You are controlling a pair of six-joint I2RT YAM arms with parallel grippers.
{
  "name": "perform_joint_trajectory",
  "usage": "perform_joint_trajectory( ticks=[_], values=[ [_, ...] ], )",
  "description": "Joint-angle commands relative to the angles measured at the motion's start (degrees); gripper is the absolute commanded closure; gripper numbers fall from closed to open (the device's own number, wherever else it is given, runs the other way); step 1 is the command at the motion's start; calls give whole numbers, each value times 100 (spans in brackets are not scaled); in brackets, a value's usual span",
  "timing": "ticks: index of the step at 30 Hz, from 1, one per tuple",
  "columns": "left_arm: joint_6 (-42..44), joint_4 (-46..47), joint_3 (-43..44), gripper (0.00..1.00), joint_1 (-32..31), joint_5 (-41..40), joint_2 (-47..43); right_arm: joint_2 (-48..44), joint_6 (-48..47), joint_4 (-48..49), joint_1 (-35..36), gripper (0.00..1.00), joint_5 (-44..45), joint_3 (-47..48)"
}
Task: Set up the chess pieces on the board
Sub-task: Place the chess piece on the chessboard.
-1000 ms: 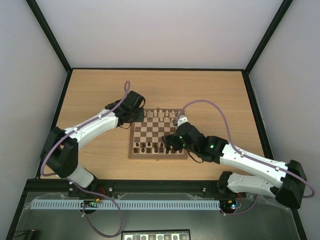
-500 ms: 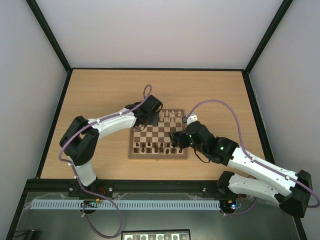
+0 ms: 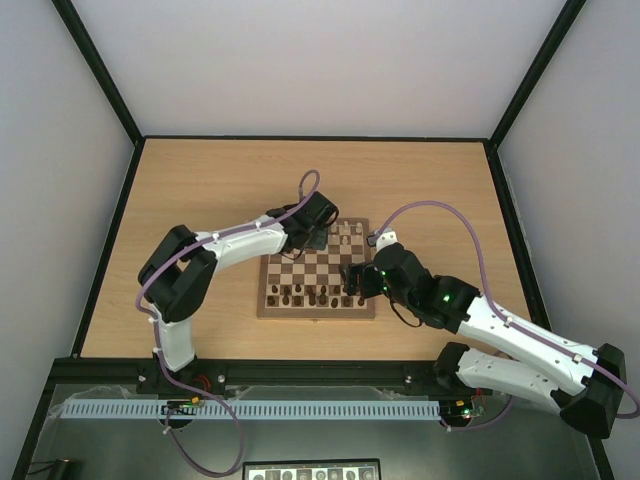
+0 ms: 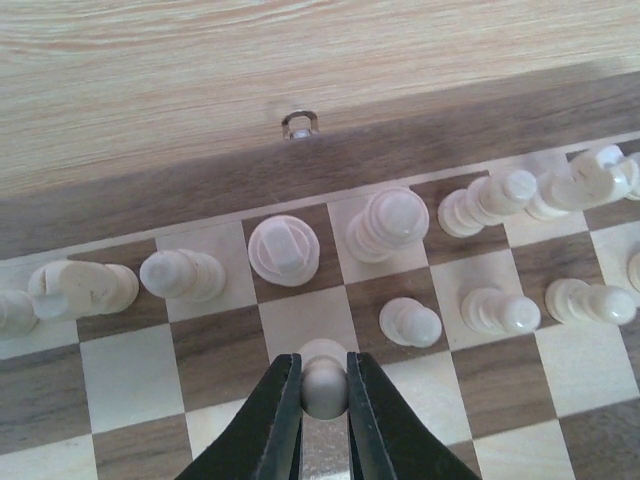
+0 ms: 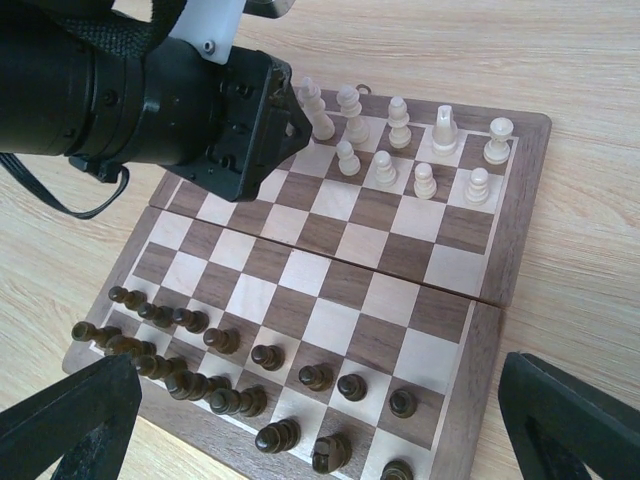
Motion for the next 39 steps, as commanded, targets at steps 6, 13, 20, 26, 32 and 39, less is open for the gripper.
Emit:
perform_joint_trajectory(
  ticks=[6,13,20,26,32,39],
  values=[
    [2,122,172,89,-10,-319,253,-54,-29,-123,-45,1,-82,-91],
    [6,185,117,89,-11,-280,323,-44,-37,-105,-67,1,-127,-93],
    [4,251,96,88,-10,-275,417,-33,-47,-96,-74,1,-139,-94],
    [-17,234,87,86,-10,-257,438,-27,-54,-89,-72,1,-153,-102],
    [-34,225,66,83,-1,-255,438,-31,-59,-78,-74,1,-162,-111],
    [-48,199,61,82,-1,-209,421,-42,-64,-61,-79,1,-187,-135]
  ],
)
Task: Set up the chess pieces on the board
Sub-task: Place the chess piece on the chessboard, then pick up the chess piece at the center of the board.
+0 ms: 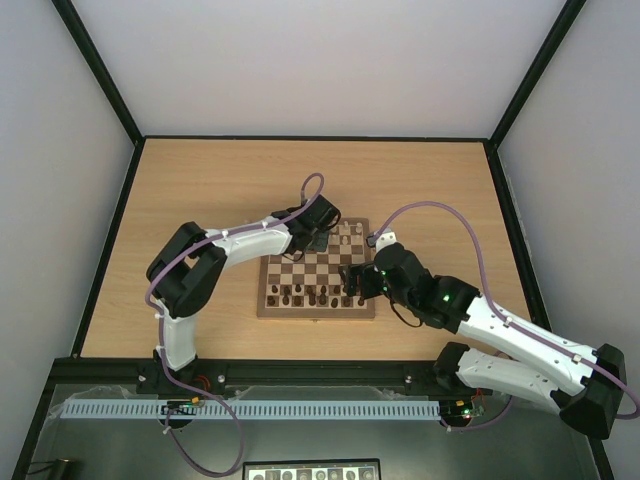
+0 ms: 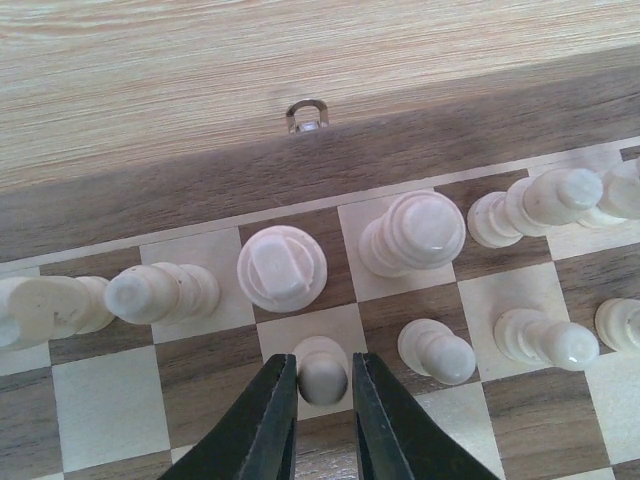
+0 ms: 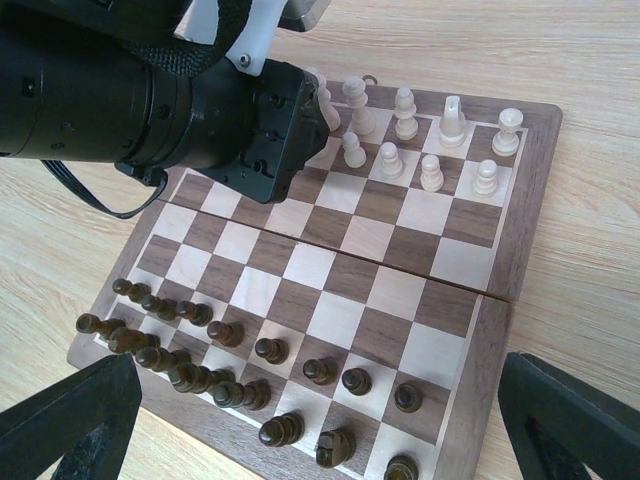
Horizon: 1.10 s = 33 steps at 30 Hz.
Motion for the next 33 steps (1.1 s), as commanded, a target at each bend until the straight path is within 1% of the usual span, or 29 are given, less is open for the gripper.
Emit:
perform_joint_trajectory(
  ticks=[1,7,10,17,22,25,26,28,31,33],
  values=[
    [-59,11,26,82,0,-27,59,-42,-58,-63,-38,1,-42,-102],
    [-71,-15,0,82,-1,-25,-16,-27,-66,-45,-39,2,-69,-109],
    [-99,-11,-68,76,-1,-42,-135,-22,-64,-37,-43,1,-89,-115],
    [-146,-99,-140,73,-17,-60,-461,-29,-62,-29,-42,2,-89,-111],
    [-200,-376,-153,73,-101,-147,-848,-39,-64,-36,-45,1,-83,-111],
    [-244,-533,-297,71,-152,-326,-1280,-47,-75,-45,-39,2,-120,-102],
    [-259,-575,-371,68,-158,-411,-1445,-57,-75,-45,-45,1,-109,-95],
    [-263,-655,-550,58,-151,-605,-1822,-59,-82,-50,-45,1,-146,-89],
    [-298,-829,-783,39,-63,-997,-2318,-49,-93,-62,-45,1,-155,-47],
    [-271,-824,-1002,25,210,-991,-2622,-49,-101,-55,-44,1,-170,-36]
  ],
)
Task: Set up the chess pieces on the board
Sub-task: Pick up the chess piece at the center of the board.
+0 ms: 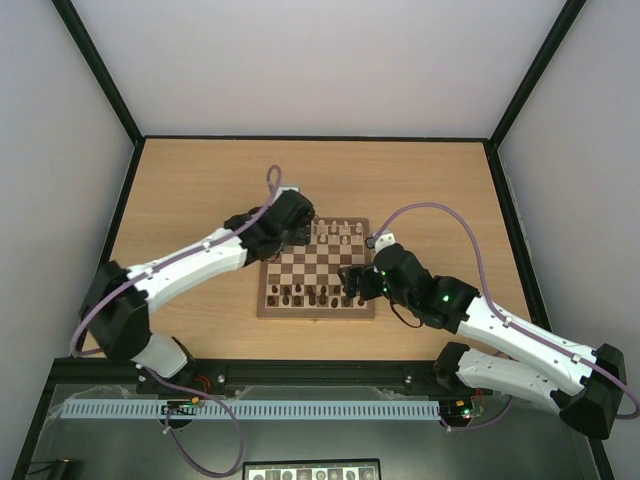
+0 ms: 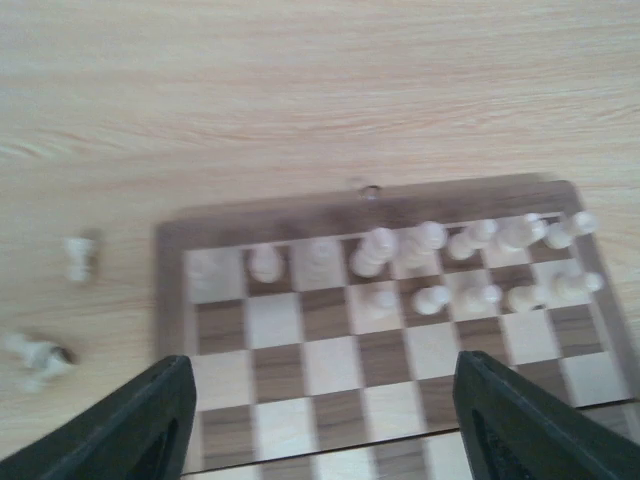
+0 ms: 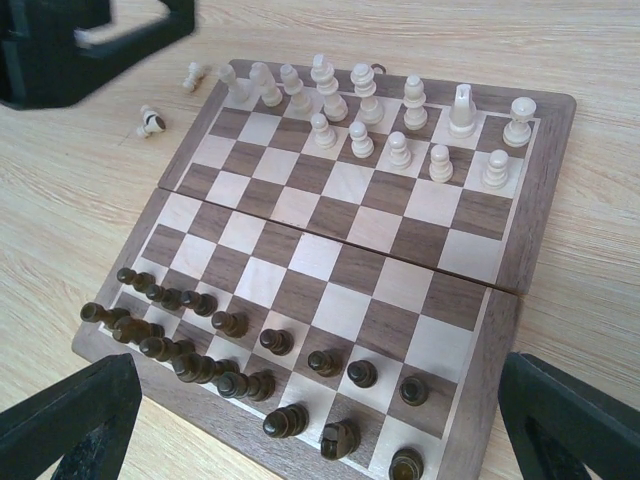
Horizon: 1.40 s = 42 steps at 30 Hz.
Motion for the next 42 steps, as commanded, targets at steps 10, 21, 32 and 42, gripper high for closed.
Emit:
perform_joint_trajectory(
  ticks=[10,21,32,42],
  values=[
    [238,825,-1621,1,2355,1008,-1008,-18,-73,-154,-34,1,-143,139],
    [220,1744,-2241,52,2589,1022,-967,89,-69,-118,-30,1,-196,141],
    [104,2205,-2638,65,2592,1010,-691,206,-64,24,-30,1,-245,45],
    [248,2773,-2153,78,2600,1161,451,217,-60,87,-34,1,-246,-21]
  ],
)
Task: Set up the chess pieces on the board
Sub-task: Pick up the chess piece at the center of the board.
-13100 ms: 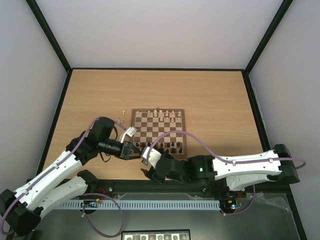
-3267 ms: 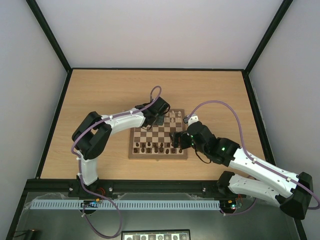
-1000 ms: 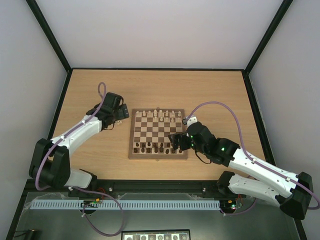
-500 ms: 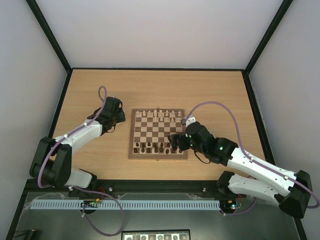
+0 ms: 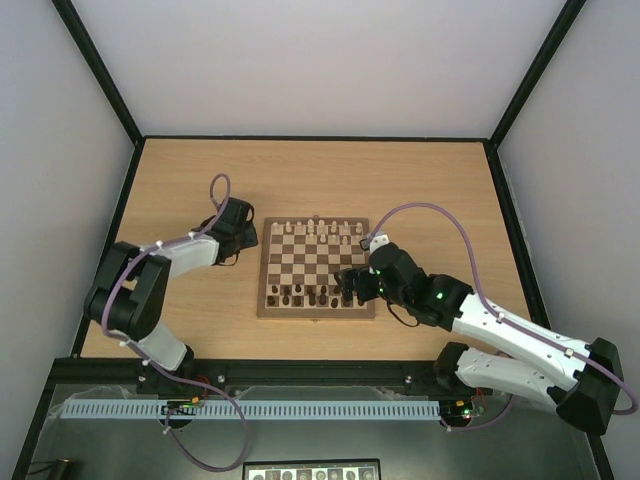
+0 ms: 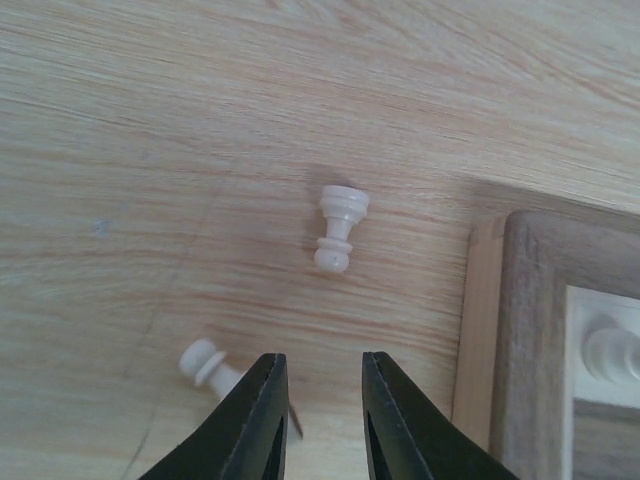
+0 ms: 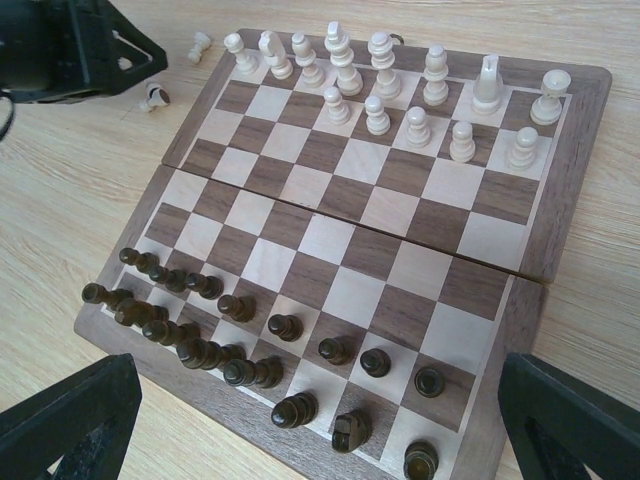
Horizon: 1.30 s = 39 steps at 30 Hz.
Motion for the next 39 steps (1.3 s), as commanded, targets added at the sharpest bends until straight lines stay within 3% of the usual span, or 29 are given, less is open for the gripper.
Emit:
perform_joint_trajectory(
  ticks=[1,7,39],
  values=[
    [49,445,264,79,23,27,492,-30,-46,40,-34,1,-7,-32],
    [12,723,296,83,23,-9,841,-41,-72,36,-35,1,23,-86],
    [53,1266,375,84,22,-407,1548,108,-137,145,-31,1,14,-107]
  ],
)
